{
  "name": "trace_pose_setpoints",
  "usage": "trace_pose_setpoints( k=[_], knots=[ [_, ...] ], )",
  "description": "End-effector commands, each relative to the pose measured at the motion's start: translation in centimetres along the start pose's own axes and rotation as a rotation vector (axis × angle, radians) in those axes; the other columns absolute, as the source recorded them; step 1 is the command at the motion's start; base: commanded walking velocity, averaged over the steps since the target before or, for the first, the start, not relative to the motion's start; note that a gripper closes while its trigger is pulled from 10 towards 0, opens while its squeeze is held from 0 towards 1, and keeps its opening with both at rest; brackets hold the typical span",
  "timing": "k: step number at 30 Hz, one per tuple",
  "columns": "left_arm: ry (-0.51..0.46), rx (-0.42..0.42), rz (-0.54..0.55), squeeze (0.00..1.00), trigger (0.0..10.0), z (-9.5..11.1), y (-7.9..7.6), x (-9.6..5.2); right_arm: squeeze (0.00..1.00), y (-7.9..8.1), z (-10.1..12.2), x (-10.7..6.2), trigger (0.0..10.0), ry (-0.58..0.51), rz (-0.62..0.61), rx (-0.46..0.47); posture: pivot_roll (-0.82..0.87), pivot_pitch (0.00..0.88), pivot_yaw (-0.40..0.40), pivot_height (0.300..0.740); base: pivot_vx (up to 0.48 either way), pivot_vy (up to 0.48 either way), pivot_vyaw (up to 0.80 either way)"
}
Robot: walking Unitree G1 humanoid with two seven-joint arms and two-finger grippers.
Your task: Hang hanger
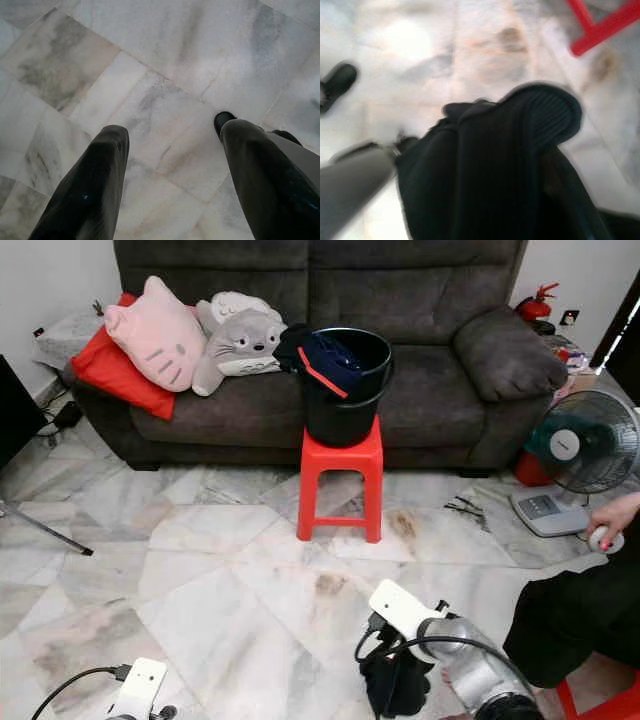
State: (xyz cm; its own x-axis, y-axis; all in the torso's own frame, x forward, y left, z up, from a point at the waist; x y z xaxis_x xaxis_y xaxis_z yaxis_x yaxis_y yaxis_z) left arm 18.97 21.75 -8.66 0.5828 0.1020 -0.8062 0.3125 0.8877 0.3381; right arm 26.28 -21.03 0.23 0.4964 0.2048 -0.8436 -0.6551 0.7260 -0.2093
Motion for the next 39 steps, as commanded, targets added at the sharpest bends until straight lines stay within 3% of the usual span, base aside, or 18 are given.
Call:
trace_pose_setpoints(
  k=[1, 8, 13, 16, 18, 19, 20, 21, 24, 26, 28, 29, 31, 32, 33, 34, 37, 39],
  knots=[
    [0.017, 0.021, -0.004, 0.00, 10.0, -0.3, 0.1, 0.0, 0.00, 0.4, 0.0, -0.3, 10.0, 0.037, 0.057, -0.091, -0.18, 0.000, 0.030, 0.727, 0.000, 0.000, 0.00],
    [0.016, 0.021, -0.009, 0.00, 10.0, -0.3, 0.0, 0.0, 0.00, 0.2, -0.8, -0.7, 10.0, 0.095, 0.081, -0.160, -0.18, 0.000, 0.030, 0.727, 0.000, 0.000, 0.00],
    [0.015, 0.015, -0.015, 0.00, 10.0, -0.2, 0.0, 0.0, 0.00, 1.8, -0.6, -2.1, 10.0, 0.088, 0.285, -0.262, -0.18, 0.000, 0.030, 0.727, 0.000, 0.000, 0.00],
    [0.014, 0.014, -0.017, 0.00, 10.0, -0.2, 0.0, 0.0, 0.00, 1.7, -0.6, -2.5, 10.0, 0.094, 0.311, -0.288, -0.18, 0.000, 0.030, 0.727, 0.000, 0.000, 0.00],
    [0.012, 0.013, -0.021, 0.00, 10.0, -0.1, -0.1, 0.0, 0.00, -0.1, -2.2, -4.4, 10.0, 0.200, 0.369, -0.444, -0.20, 0.000, 0.046, 0.727, 0.000, 0.000, 0.00],
    [0.011, 0.011, -0.022, 0.00, 10.0, -0.1, -0.1, 0.0, 0.00, -2.0, -3.4, -5.4, 10.0, 0.283, 0.355, -0.533, -0.20, 0.000, 0.044, 0.727, 0.000, 0.000, 0.00],
    [0.011, 0.011, -0.022, 0.00, 10.0, -0.1, -0.1, 0.0, 0.00, -2.0, -3.4, -5.4, 10.0, 0.283, 0.355, -0.533, -0.20, 0.000, 0.044, 0.727, 0.000, 0.000, 0.00],
    [0.010, 0.008, -0.022, 0.00, 10.0, -0.1, -0.1, 0.0, 0.00, -4.3, -3.5, -5.7, 10.0, 0.313, 0.230, -0.531, -0.20, 0.000, 0.042, 0.727, 0.000, 0.000, 0.00],
    [0.010, 0.006, -0.021, 0.00, 10.0, -0.1, 0.0, 0.0, 0.00, -6.3, -3.0, -5.6, 10.0, 0.295, 0.079, -0.498, -0.20, 0.000, 0.042, 0.727, 0.000, 0.000, 0.00],
    [0.008, 0.008, -0.020, 0.00, 10.0, 0.0, 0.0, 0.0, 0.00, -7.3, -1.5, -5.5, 10.0, 0.192, -0.025, -0.412, -0.20, 0.000, 0.045, 0.727, 0.000, 0.000, 0.00],
    [0.004, 0.011, -0.014, 0.00, 10.0, 0.0, 0.1, 0.0, 0.00, -7.8, 0.5, -5.1, 10.0, 0.062, -0.141, -0.265, -0.20, 0.000, 0.046, 0.727, 0.000, 0.000, 0.00],
    [0.004, 0.011, -0.014, 0.00, 10.0, 0.0, 0.1, 0.0, 0.00, -7.8, 0.5, -5.1, 10.0, 0.062, -0.141, -0.265, -0.20, 0.000, 0.046, 0.727, 0.000, 0.000, 0.00],
    [0.001, 0.009, -0.006, 0.00, 10.0, 0.0, 0.2, 0.0, 0.00, -7.8, 2.1, -4.3, 10.0, -0.085, -0.247, -0.062, -0.19, 0.000, 0.043, 0.727, 0.000, 0.000, 0.00],
    [0.001, 0.009, -0.006, 0.00, 10.0, 0.0, 0.2, 0.0, 0.00, -7.8, 2.1, -4.3, 10.0, -0.085, -0.247, -0.062, -0.19, 0.000, 0.043, 0.727, 0.000, 0.000, 0.00],
    [-0.002, 0.006, 0.000, 0.00, 10.0, 0.0, 0.2, 0.0, 0.00, -7.9, 2.7, -3.7, 10.0, -0.176, -0.308, 0.072, -0.18, 0.000, 0.041, 0.727, 0.000, 0.000, 0.00],
    [-0.002, 0.006, 0.000, 0.00, 10.0, 0.0, 0.2, 0.0, 0.00, -7.9, 2.7, -3.7, 10.0, -0.176, -0.308, 0.072, -0.18, 0.000, 0.041, 0.727, 0.000, 0.000, 0.00],
    [-0.008, 0.001, 0.016, 0.00, 10.0, 0.0, 0.4, 0.0, 0.00, -7.2, 4.2, -2.9, 10.0, -0.455, -0.393, 0.485, -0.18, 0.000, 0.037, 0.727, 0.000, 0.000, 0.00],
    [-0.011, -0.001, 0.020, 0.00, 10.0, 0.0, 0.5, 0.0, 0.00, -6.7, 4.6, -2.7, 10.0, -0.543, -0.406, 0.633, -0.17, 0.000, 0.035, 0.727, 0.000, 0.000, 0.00]
  ],
)
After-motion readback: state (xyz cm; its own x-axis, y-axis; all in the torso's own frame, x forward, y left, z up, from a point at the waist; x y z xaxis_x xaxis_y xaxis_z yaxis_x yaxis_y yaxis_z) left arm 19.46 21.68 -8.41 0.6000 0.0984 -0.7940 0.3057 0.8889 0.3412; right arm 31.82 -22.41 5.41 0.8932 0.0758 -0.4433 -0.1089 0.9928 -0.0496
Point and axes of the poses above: a point about 5 cm out from each wrist's last joint towards the gripper, its own x axis pointing out of the wrist towards the gripper, its own z axis along the axis of the wrist's last joint, y = z × x, the point moved 1 cm from there along x, pointing out of the wrist towards the gripper, and after that the axes turned 12 degrees about x, right-handed, at the moved point
